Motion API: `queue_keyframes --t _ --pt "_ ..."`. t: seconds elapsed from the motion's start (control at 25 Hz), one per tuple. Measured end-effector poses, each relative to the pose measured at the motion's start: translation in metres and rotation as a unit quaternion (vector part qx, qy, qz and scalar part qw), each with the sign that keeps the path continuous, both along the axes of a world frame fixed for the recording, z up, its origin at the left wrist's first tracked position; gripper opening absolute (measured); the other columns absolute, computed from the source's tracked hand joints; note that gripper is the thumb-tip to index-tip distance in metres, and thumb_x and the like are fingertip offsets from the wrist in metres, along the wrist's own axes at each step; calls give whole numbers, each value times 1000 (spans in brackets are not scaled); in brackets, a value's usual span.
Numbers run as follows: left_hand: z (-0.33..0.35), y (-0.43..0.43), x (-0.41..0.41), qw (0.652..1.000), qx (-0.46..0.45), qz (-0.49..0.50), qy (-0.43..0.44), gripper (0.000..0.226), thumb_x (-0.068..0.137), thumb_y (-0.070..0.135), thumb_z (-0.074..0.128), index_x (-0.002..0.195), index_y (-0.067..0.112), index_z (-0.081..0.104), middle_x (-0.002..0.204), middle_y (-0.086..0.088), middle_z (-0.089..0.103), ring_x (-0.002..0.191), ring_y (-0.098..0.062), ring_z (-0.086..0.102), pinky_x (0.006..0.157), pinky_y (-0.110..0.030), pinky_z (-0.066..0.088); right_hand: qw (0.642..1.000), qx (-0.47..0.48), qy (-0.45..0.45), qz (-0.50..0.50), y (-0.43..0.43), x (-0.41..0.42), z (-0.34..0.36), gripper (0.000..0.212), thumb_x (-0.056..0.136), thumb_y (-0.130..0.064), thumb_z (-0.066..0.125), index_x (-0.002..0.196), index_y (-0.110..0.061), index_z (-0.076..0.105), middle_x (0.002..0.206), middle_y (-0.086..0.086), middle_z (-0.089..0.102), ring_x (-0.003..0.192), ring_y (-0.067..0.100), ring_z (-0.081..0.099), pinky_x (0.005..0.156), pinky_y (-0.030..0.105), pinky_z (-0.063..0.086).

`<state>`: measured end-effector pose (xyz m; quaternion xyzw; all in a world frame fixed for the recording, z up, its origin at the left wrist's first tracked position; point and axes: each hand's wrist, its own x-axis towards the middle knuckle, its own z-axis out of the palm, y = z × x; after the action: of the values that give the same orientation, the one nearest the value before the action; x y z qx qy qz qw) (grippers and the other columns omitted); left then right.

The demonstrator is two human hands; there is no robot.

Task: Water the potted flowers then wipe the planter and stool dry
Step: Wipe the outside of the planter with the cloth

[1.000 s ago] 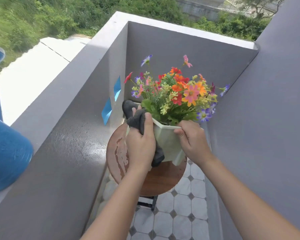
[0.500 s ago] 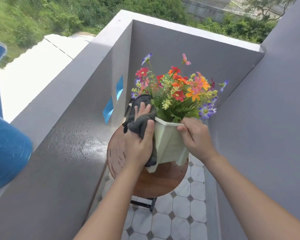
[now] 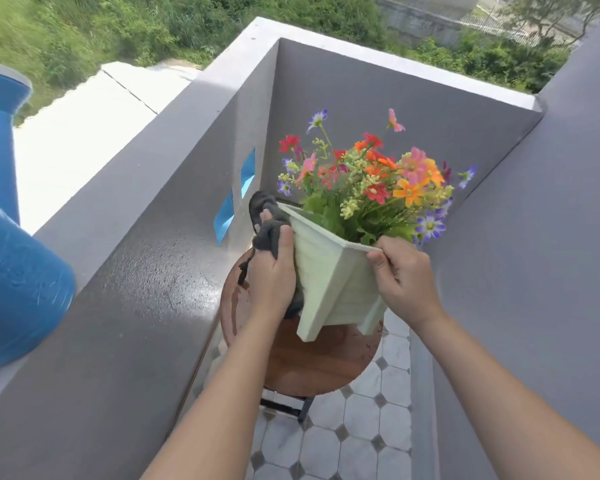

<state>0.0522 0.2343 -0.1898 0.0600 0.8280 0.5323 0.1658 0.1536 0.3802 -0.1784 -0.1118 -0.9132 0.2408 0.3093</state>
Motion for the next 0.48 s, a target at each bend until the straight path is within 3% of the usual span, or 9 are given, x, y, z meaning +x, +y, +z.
queue_keyframes --t 0.12,0.2,0.24,0.28,0.36,0.48 --pt "-3 -3 10 998 -7 41 -37 58 99 47 26 122 4 57 119 -13 62 105 -18 52 64 -18 23 1000 7 -5 -4 -1 -3 1 46 96 -48 27 63 -18 36 56 -15 24 58 6 24 57 15 22" --pt "7 -9 33 998 60 34 -8 48 101 37 32 128 4 55 117 -5 64 86 11 48 66 3 23 1000 7 -3 -7 -1 -8 2 41 95 -48 27 64 -21 30 55 -13 24 57 8 24 57 14 23" --pt "8 -12 41 993 110 7 35 45 100 36 35 134 9 49 123 2 61 89 24 44 75 11 18 1000 5 -3 -8 0 -10 3 41 95 -49 27 64 -22 29 54 -12 23 56 10 25 56 14 24" --pt "5 -14 48 984 152 -37 83 48 99 40 36 141 17 38 136 5 51 110 26 36 89 10 13 1000 4 -5 -6 2 -12 4 42 95 -50 27 64 -21 29 54 -12 24 55 11 26 54 15 23" --pt "0 -12 50 965 161 -135 159 59 93 54 33 144 29 16 153 13 20 140 6 11 109 -6 6 1000 3 -10 -3 6 -15 5 44 95 -50 26 63 -20 31 54 -11 24 55 11 27 52 19 21" --pt "-9 -3 40 950 117 -183 224 69 88 67 26 144 31 6 152 18 4 145 -7 -1 115 -21 0 1000 2 -7 4 12 -13 5 43 95 -49 27 63 -20 30 54 -11 25 55 10 28 51 18 24"
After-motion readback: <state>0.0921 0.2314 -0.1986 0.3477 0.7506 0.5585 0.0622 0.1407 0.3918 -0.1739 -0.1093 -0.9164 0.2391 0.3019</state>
